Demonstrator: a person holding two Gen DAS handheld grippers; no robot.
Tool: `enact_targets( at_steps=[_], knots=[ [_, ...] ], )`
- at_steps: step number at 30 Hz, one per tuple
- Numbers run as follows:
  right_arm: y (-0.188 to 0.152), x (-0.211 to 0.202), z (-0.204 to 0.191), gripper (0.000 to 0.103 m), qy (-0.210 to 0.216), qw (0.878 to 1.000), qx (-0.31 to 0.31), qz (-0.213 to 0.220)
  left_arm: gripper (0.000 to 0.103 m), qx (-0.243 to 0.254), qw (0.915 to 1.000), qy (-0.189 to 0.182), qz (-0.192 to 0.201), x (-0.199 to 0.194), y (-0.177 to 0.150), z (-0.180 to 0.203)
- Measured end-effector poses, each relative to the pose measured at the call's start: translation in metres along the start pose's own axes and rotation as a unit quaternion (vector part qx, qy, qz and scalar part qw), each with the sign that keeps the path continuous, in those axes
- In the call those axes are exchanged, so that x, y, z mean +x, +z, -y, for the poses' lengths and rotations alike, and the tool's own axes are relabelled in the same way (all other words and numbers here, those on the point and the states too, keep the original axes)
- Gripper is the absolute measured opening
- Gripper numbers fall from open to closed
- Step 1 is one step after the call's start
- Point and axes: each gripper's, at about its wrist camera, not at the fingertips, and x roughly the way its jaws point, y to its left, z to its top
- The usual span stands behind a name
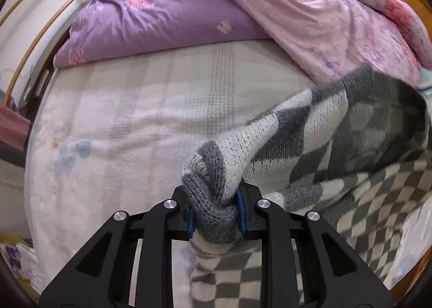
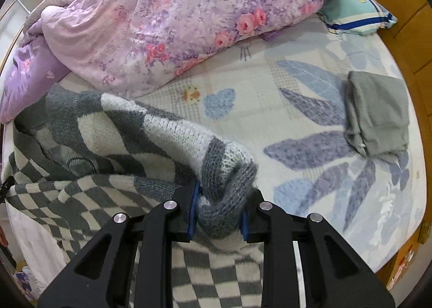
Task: Fold large clothes
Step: 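Lift the hem with both tools and flip the cardigan over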
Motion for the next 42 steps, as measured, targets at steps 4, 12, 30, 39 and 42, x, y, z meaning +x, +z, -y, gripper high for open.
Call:
enact_targets(
  at_steps=[4, 12, 30, 39, 42],
  knots=[
    [-0.031, -0.031, 0.002, 0.022, 0.007, 1.0, 0.002, 0.025, 0.022, 0.014, 0.9995, 0.013, 0.024, -0.038, -0.032, 0.001],
    [-0.119, -0.08, 0.017, 0.021, 0.015, 0.998, -0.018, 0.066, 0.021, 0.006, 0.998, 0.026, 0.058, -0.096, -0.113, 0.0],
    [-0.353, 0.014, 0.055, 0.018, -0.047, 0.995, -0.082, -0.031, 0.021, -0.042, 0.9953, 0.061, -0.062, -0.043, -0.387, 0.025],
    [-0.365, 0.012, 0.063, 0.031, -0.033, 0.996, -0.034, -0.076, 0.031, -0.106, 0.9874, 0.03, -0.114, -0.047, -0.406, 0.011],
    [-0.372, 0.004, 0.071, 0.054, -0.009, 0.996, -0.005, -0.091, 0.047, -0.118, 0.9854, 0.026, -0.12, -0.063, -0.412, 0.008]
  ],
)
